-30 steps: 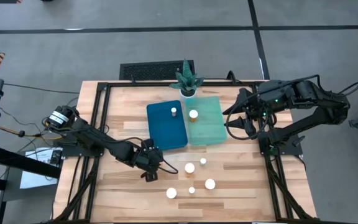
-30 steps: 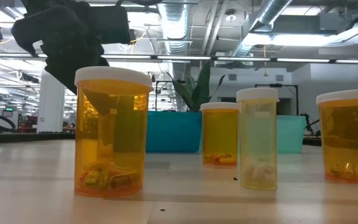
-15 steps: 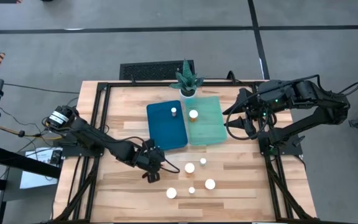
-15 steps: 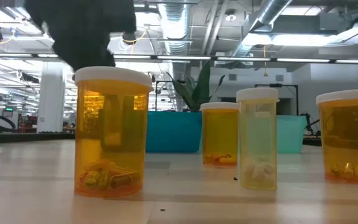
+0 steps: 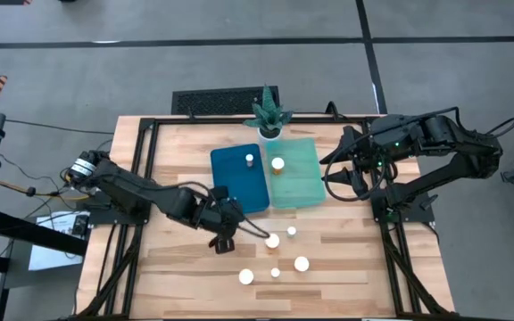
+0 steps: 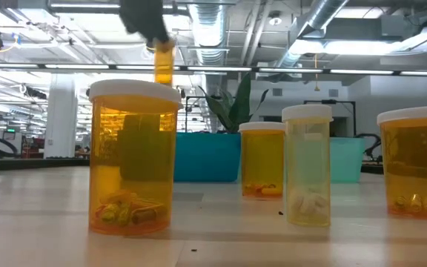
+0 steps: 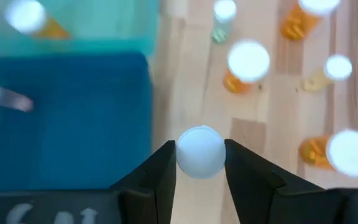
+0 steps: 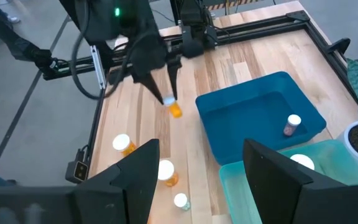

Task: Pick and place medicine bottles into bin by pill shape (circle, oval)
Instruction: Put the small orange tablet bottle into the blue bin

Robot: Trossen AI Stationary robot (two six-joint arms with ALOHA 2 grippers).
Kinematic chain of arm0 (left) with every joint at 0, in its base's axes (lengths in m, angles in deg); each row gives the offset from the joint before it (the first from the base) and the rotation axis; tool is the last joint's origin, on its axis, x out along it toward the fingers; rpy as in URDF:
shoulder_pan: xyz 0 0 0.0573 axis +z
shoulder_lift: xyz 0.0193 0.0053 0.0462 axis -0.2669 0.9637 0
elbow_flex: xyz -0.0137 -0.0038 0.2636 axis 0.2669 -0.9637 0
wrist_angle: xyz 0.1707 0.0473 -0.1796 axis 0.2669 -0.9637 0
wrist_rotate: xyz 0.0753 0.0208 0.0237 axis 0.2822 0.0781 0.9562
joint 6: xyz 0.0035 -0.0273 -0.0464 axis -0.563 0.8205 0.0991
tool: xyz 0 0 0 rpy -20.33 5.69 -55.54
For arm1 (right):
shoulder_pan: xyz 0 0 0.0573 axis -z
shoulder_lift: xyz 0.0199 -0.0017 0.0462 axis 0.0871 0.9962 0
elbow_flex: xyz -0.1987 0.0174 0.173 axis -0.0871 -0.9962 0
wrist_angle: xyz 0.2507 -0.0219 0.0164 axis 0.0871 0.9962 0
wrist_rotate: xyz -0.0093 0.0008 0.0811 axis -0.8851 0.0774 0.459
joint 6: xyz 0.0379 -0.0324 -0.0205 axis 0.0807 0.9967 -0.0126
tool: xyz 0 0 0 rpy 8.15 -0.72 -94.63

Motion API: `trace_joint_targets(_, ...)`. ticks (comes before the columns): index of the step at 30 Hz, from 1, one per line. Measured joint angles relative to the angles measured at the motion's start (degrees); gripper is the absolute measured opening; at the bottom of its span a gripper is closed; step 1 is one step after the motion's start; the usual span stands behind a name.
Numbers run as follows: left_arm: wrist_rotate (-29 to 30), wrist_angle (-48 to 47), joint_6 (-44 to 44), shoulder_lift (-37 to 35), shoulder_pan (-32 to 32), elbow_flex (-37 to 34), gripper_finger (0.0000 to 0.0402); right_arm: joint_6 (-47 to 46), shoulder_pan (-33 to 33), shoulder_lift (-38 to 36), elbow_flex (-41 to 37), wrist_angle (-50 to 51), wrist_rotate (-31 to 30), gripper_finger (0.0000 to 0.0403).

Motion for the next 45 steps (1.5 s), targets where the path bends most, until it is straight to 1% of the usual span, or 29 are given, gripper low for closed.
trace_joint_targets(3,0.29,-4.17,-2.75,-0.02,2.68,4.70,0.0114,0.10,0.00,0.00,0.00,0.02,0.01,0.0238)
trace_joint_targets(6,1.48,-8.19,-4.40,-0.04,6.82,8.28,0.0114,0.25,0.02,0.00,0.00,0.50,0.00,0.0238)
trace_joint_targets(9,2.69,-9.30,-6.44,-0.13,11.83,9.24,0.0114,0.25,0.02,0.00,0.00,1.47,0.01,0.0238)
trace_joint_targets(12,2.54,-8.56,-9.36,-0.41,17.09,8.45,0.0114,0.25,0.02,0.00,0.00,2.25,0.01,0.0238)
trace_joint_targets(15,0.12,-5.72,-11.97,-0.77,22.42,4.71,0.0114,0.25,0.02,0.02,0.00,3.03,-0.01,0.0238)
trace_joint_targets(19,-4.48,3.26,-13.64,-2.15,28.90,-4.83,0.0114,0.23,0.02,0.02,0.00,4.27,-0.01,0.0238)
trace_joint_targets(21,-4.94,8.88,-14.41,-2.94,31.36,-10.16,0.0114,0.23,0.02,0.02,0.00,4.41,0.00,0.0238)
trace_joint_targets(23,-3.90,14.13,-15.23,-3.02,33.30,-14.64,0.0114,0.23,0.02,0.02,0.00,4.88,0.01,0.0238)
trace_joint_targets(26,-3.75,20.31,-16.96,-3.00,35.64,-18.80,0.0114,0.21,0.02,0.02,0.00,5.38,0.01,0.0238)
trace_joint_targets(31,-3.56,25.06,-19.13,-2.34,38.34,-22.12,0.0114,0.21,0.02,0.02,0.00,5.53,0.01,0.0238)
trace_joint_targets(33,-4.32,27.07,-19.18,-2.34,39.35,-23.32,0.0114,0.21,0.02,0.02,0.00,5.55,0.01,0.0238)
trace_joint_targets(36,-5.93,26.90,-19.13,-2.34,40.32,-24.28,0.0114,0.18,0.04,0.02,0.00,5.55,-0.01,0.0238)
trace_joint_targets(41,-6.47,27.93,-18.86,-2.36,40.38,-25.92,0.0114,0.18,0.07,0.02,0.00,5.54,0.00,0.0238)
trace_joint_targets(44,-8.95,29.17,-18.20,-2.36,40.38,-27.48,0.0114,0.19,0.07,0.02,0.00,5.55,-0.01,0.0238)
trace_joint_targets(45,-8.92,29.09,-17.86,-2.36,40.38,-28.02,0.0114,0.19,0.07,0.02,0.00,5.55,-0.01,0.0238)
